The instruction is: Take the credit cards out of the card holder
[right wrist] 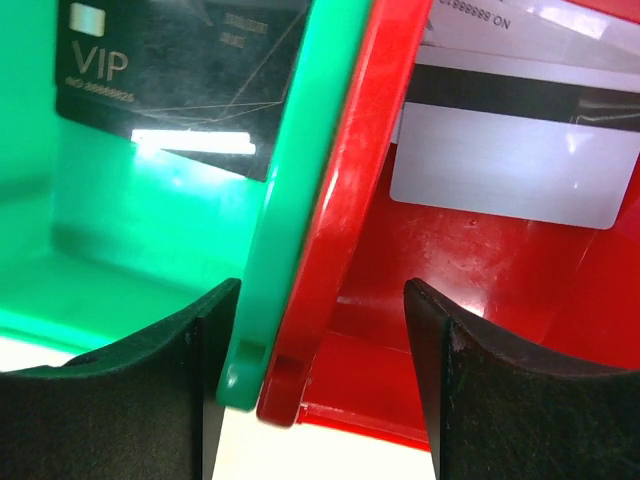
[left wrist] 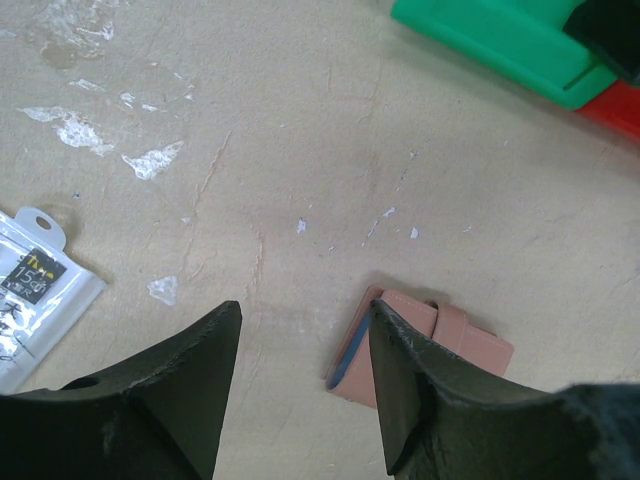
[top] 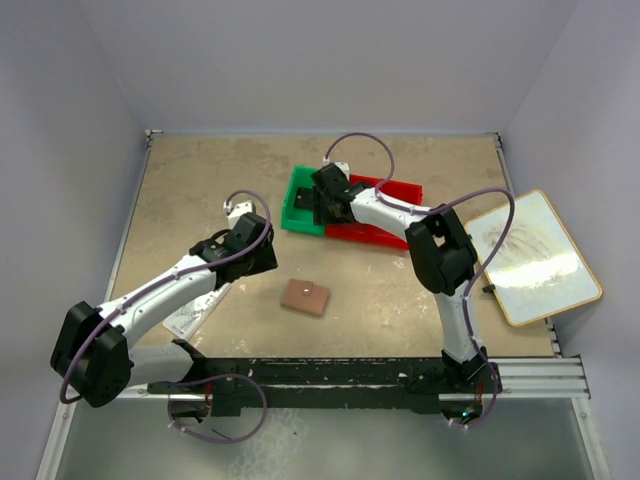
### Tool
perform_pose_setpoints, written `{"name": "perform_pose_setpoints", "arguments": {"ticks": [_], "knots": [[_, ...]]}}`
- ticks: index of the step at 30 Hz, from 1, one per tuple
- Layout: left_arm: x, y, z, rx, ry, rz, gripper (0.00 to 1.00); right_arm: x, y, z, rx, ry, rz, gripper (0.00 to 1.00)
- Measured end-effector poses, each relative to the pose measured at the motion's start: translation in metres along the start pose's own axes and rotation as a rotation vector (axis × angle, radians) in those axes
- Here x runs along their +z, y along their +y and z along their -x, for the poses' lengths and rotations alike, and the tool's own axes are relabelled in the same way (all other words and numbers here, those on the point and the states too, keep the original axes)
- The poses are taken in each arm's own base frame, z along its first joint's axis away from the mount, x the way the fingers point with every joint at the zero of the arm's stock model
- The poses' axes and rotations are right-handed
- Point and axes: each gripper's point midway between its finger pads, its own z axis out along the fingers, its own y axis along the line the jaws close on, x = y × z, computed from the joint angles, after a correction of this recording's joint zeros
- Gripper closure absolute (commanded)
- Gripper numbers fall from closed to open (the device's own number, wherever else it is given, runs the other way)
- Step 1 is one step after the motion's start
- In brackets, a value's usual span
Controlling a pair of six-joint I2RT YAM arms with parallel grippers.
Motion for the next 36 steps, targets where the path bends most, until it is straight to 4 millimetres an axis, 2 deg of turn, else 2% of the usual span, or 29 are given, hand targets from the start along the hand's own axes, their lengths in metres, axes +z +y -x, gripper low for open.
{"name": "perform_pose_setpoints", "arguments": {"ticks": [6, 12, 17, 20, 23, 27, 29, 30, 33, 36], "knots": [[0.000, 0.001, 0.001, -0.003, -0.005, 0.003, 0.48, -0.012, -0.001, -0.021, -0.021, 0.028, 0.004, 0.33], [-0.001, 0.001, 0.001, -0.022, -0.010, 0.001, 0.48, -0.032, 0.009, -0.024, -0.021, 0.012, 0.034, 0.32], [0.003, 0.005, -0.010, -0.026, 0.013, 0.001, 0.47, -0.046, 0.023, -0.023, -0.018, 0.003, 0.079, 0.31], [0.005, 0.007, -0.018, -0.027, 0.037, -0.007, 0.36, -0.056, 0.023, -0.023, -0.016, -0.003, 0.095, 0.29], [0.002, 0.008, -0.026, -0.047, 0.050, -0.025, 0.28, -0.078, 0.016, -0.023, -0.017, -0.027, 0.117, 0.27], [-0.009, 0.008, -0.029, -0.099, 0.029, -0.088, 0.27, -0.121, 0.007, -0.010, -0.015, -0.112, 0.183, 0.25], [-0.014, 0.007, -0.031, -0.128, 0.025, -0.122, 0.27, -0.142, 0.003, -0.003, -0.007, -0.162, 0.214, 0.51], [-0.015, 0.006, -0.033, -0.141, 0.030, -0.136, 0.27, -0.150, 0.001, 0.000, -0.008, -0.183, 0.222, 0.58], [-0.013, 0.007, -0.046, -0.163, 0.064, -0.153, 0.27, -0.154, -0.005, 0.007, 0.004, -0.211, 0.227, 0.62], [-0.010, 0.009, -0.058, -0.171, 0.103, -0.155, 0.28, -0.137, -0.013, 0.008, 0.026, -0.189, 0.204, 0.67]]}}
